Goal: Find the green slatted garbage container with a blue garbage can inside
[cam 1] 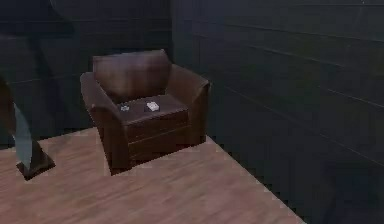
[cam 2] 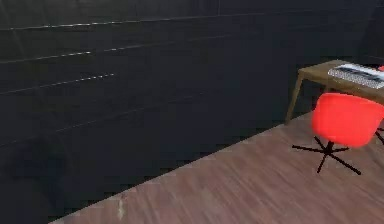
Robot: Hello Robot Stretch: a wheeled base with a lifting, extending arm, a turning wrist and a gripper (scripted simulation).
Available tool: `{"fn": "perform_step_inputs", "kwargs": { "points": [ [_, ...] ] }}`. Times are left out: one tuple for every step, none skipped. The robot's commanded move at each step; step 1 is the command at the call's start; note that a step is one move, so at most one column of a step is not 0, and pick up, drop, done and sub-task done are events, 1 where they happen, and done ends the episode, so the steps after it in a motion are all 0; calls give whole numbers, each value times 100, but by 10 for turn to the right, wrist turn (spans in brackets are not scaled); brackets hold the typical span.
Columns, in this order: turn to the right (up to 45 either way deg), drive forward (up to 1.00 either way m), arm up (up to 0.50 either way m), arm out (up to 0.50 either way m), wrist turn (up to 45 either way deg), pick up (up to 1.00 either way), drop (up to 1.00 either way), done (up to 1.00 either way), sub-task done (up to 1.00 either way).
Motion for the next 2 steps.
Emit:
{"fn": "perform_step_inputs", "kwargs": {
  "points": [
    [-450, 0, 0, 0, 0, 0, 0, 0, 0],
    [-360, 0, 0, 0, 0, 0, 0, 0, 0]
  ]
}}
